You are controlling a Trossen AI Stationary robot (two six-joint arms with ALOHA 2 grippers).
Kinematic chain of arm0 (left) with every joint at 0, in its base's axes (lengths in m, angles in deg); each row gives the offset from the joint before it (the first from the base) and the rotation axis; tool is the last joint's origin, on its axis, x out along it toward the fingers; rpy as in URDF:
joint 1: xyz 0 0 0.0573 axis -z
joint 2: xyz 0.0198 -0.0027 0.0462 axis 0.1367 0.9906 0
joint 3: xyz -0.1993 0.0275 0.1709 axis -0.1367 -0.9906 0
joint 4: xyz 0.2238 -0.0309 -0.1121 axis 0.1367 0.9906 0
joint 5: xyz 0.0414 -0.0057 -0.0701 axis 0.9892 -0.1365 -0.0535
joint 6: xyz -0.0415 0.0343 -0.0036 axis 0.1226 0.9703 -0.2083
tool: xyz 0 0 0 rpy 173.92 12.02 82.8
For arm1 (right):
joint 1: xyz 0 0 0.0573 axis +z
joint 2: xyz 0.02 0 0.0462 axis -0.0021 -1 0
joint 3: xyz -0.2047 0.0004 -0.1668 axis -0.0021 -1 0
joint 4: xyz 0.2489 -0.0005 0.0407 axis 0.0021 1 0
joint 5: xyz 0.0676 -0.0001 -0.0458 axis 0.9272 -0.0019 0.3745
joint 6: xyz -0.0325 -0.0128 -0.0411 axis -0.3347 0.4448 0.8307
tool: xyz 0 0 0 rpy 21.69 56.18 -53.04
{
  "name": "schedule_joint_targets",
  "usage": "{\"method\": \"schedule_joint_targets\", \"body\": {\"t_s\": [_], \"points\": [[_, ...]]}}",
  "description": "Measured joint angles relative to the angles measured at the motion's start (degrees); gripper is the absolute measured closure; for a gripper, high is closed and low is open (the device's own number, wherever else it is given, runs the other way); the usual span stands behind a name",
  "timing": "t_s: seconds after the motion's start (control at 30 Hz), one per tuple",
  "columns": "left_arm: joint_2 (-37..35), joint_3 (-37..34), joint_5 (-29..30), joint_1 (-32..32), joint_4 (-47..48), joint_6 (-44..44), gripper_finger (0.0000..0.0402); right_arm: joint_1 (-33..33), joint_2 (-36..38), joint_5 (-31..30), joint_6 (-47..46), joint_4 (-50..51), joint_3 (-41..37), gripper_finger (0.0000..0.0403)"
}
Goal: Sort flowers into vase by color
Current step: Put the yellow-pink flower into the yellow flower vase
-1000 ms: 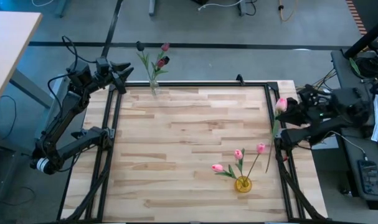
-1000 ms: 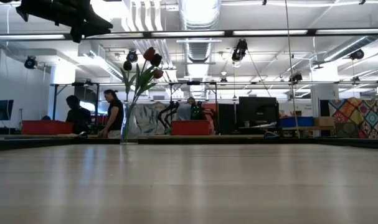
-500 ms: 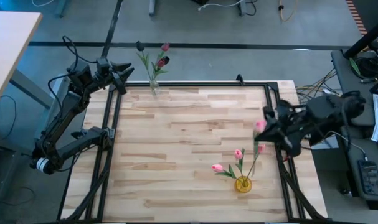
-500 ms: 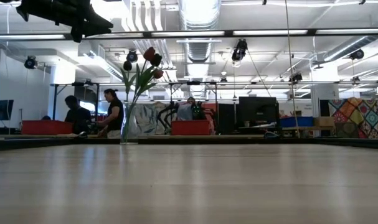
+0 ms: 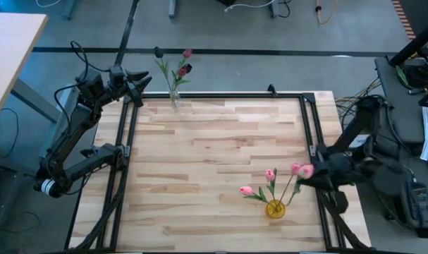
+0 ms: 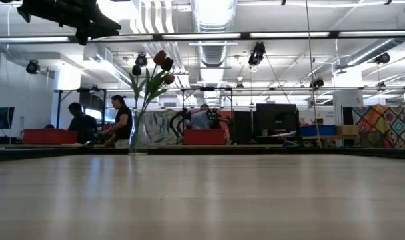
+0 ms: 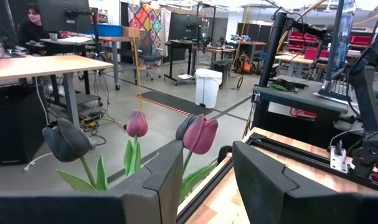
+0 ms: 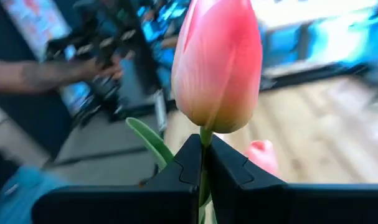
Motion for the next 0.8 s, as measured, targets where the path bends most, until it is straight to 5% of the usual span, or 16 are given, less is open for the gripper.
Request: {"method": "schedule_joint_targets", "body": {"t_s": [0.1, 0.23, 0.47, 0.8], "points": [[0.0, 0.0, 0.0, 0.1, 0.0, 0.0, 0.0277, 5.9, -1.6, -12.0, -1.6, 0.4, -0.1, 0.0393], [0.0, 0.0, 0.0, 0.1, 0.0, -0.5, 0.0277, 8.4, -4.6, -19.5, -6.8, 2.4, -0.2, 0.0394], [0.0, 0.0, 0.0, 0.7, 0.0, -1.1, 0.0277, 8.3, -8.5, -23.3, -19.8, 8.4, -0.3, 0.0394], [-0.6, 0.0, -0.1, 1.4, 0.1, -1.1, 0.0277, 8.3, -10.8, -25.2, -25.3, 8.1, 0.5, 0.0394]]}}
